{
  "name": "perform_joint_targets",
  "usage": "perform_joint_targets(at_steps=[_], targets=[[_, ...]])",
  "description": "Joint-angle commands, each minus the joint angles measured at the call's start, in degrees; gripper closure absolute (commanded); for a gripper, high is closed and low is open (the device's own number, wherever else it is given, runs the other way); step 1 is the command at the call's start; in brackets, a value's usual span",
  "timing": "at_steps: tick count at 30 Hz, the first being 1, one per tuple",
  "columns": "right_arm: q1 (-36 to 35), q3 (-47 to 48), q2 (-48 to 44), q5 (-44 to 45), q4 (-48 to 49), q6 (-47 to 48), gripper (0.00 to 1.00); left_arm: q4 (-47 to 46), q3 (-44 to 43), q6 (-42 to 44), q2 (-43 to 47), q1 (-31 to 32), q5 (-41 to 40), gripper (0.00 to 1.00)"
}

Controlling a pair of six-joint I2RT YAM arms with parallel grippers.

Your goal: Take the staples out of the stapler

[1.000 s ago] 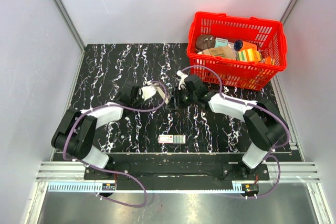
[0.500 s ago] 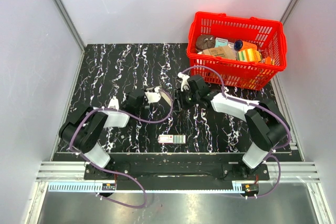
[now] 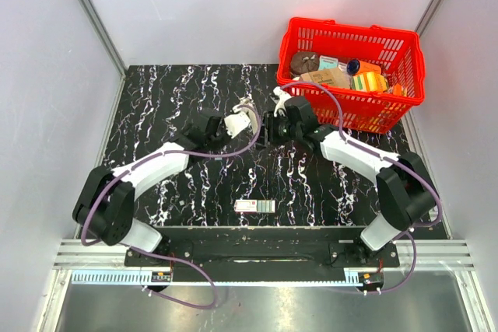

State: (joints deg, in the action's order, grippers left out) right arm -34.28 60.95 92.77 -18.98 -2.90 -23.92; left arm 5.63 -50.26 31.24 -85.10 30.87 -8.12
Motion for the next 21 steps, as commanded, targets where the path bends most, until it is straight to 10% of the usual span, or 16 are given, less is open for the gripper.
perform_joint_targets(at_steps=[1, 21], targets=[[1.59, 4.26, -2.86, 8.35, 4.2, -6.92, 1.0, 11.5, -5.81, -10.58, 3.28, 1.65, 21.1, 0.87], [1.5, 9.98, 3.2, 18.72, -2.11, 5.2, 1.0, 33.3, -24.97, -11.03, -2.0, -9.06, 32.9, 0.43]])
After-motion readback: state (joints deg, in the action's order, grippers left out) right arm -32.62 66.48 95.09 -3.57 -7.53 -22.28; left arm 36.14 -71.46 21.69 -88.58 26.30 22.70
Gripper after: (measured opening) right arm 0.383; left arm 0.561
